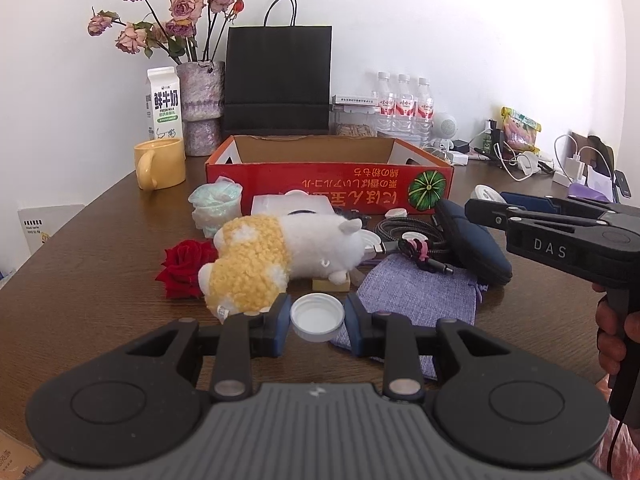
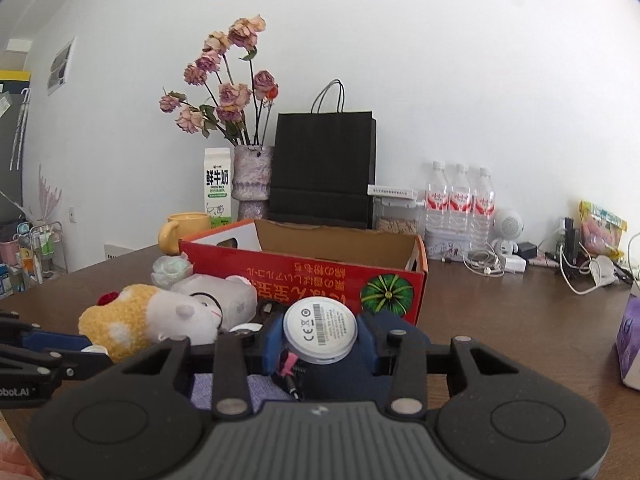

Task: Organize objects
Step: 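Carry cap and white disc into the cardboard box and open both tools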

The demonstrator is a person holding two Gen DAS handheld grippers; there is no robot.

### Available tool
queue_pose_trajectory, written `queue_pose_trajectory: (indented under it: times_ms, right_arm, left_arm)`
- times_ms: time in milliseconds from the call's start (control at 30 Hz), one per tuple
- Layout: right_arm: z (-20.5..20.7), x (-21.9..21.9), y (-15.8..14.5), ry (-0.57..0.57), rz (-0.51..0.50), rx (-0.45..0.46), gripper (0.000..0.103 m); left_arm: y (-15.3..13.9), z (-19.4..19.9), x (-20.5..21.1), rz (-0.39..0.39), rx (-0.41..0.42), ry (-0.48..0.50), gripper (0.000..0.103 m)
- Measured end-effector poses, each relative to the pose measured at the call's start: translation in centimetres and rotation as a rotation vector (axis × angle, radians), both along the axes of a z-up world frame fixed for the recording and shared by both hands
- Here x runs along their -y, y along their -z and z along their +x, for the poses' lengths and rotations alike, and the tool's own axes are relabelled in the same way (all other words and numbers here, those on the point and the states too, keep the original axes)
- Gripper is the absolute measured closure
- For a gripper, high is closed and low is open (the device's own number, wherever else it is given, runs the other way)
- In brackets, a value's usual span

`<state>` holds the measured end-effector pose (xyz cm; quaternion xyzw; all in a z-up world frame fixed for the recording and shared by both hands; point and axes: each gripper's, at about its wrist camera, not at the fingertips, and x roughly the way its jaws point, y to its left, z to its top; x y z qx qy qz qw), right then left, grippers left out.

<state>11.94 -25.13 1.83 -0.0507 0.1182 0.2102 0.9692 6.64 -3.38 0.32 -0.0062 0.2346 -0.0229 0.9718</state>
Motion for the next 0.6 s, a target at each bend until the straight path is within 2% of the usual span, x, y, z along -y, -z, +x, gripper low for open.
queue_pose_trajectory:
  times_ms: [333,600]
  right_arm:
    - [1.6,-1.5,-3.0,-0.015,0.005,0.079,0.065]
    - [5.2,-2.8,-4.4,0.003,-0.008,0.109,0.065]
  left_arm:
    - [-3.7,2.5,0.3,0.011,0.129,-0.01,0.074]
    - [-6.7,7.4,-0.1,0.009,0.194,-0.052,0.074]
